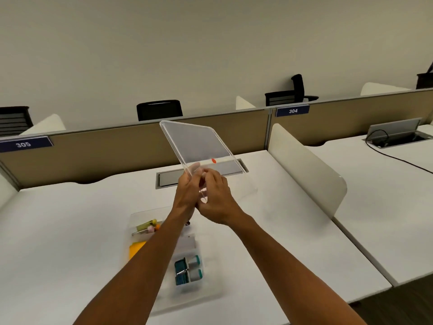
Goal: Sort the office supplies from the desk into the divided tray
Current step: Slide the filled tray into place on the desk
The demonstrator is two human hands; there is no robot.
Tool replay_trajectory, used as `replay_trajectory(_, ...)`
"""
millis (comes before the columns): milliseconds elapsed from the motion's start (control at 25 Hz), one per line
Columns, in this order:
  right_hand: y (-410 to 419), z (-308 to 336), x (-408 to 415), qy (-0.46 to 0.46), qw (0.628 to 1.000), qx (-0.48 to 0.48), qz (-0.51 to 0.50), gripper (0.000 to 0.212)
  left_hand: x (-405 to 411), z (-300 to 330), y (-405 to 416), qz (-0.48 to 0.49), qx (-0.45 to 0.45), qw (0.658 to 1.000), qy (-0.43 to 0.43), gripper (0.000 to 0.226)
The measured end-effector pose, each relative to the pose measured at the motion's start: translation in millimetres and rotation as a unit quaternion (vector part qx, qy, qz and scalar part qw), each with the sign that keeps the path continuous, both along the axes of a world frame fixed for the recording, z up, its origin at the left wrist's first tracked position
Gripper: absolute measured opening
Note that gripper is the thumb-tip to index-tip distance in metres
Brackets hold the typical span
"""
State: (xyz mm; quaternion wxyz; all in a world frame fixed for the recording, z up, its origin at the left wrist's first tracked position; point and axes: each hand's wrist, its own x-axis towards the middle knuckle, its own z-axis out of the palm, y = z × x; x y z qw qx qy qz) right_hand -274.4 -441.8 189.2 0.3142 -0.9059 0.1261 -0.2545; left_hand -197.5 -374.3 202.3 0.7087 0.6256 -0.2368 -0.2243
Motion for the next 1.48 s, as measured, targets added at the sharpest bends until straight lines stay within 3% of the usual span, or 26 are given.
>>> replay_trajectory(120, 11, 15, 7, 0.108, 0.989, -0.022, 0.097, 0.072, 19, 10, 35, 0.022, -0.022, 0.999, 0.015, 0.029)
replay_trajectory(200, 14, 25, 12, 0.087, 0.991, -0.003, 0.100, 0.069, 31, 20, 58, 0.012, -0.047, 0.999, 0.008, 0.031)
replay_trajectory(400, 1, 44, 30, -0.065, 0.988, 0.012, -0.137, 0.066, 57, 41, 110, 0.001, -0.077, 0.997, -0.023, 0.039)
replay_trajectory(520, -4, 47, 38, -0.080, 0.986, 0.059, -0.131, 0.072, 77, 42, 139, -0.005, -0.076, 0.997, -0.004, 0.043)
replay_trajectory(720, 1, 29, 47, 0.001, 0.984, 0.122, -0.128, 0.069, 100, 13, 167, 0.040, -0.011, 0.999, 0.032, 0.039)
replay_trajectory(880, 26, -18, 51, 0.076, 0.981, 0.104, -0.145, 0.068, 107, -55, 180, 0.105, 0.101, 0.989, -0.026, 0.026)
replay_trajectory(1040, 55, -88, 34, 0.188, 0.958, 0.132, -0.173, 0.080, 81, -130, 198, 0.125, 0.209, 0.969, -0.044, 0.050)
replay_trajectory(1240, 86, -143, 27, 0.266, 0.932, 0.168, -0.179, 0.077, 80, -182, 213, 0.155, 0.311, 0.938, -0.025, 0.048)
replay_trajectory(1480, 91, -158, 25, 0.307, 0.921, 0.154, -0.183, 0.081, 74, -196, 224, 0.144, 0.302, 0.942, 0.019, 0.051)
